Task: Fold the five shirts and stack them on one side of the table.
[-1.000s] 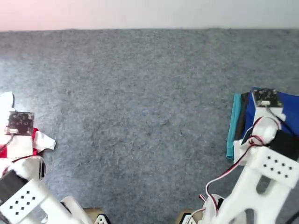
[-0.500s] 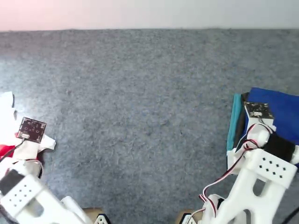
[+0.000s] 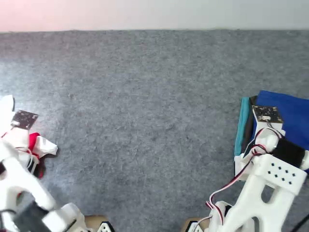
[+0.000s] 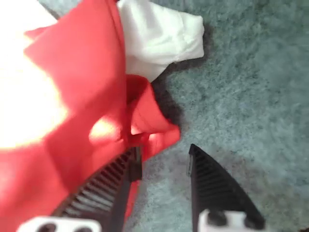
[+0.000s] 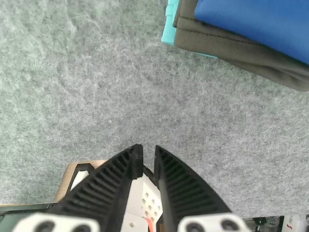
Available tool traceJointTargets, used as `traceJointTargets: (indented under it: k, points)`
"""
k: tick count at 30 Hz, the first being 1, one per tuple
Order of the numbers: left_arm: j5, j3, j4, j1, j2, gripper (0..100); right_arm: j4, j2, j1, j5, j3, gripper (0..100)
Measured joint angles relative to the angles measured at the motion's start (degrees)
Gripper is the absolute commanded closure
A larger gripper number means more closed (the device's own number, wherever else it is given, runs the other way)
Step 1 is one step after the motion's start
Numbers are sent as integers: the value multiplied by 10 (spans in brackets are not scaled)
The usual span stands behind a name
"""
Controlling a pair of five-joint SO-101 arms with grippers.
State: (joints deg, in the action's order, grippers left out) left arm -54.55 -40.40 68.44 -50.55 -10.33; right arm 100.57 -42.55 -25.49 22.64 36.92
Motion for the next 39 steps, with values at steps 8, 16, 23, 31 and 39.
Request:
traceJointTargets:
  k: [8, 16, 23, 31, 39]
  points:
    - [44, 97, 1, 17, 185, 835, 0, 0, 0, 0, 0, 952]
    - [112, 203, 9, 25, 302, 990, 0, 0, 0, 0, 0, 952]
    - [120, 215, 65, 55, 270, 987, 0, 0, 0, 0, 0, 952]
    - [121, 225, 117, 105, 72, 987, 0, 0, 0, 0, 0, 952]
    - [237, 225, 131, 215, -187, 987, 0, 0, 0, 0, 0, 952]
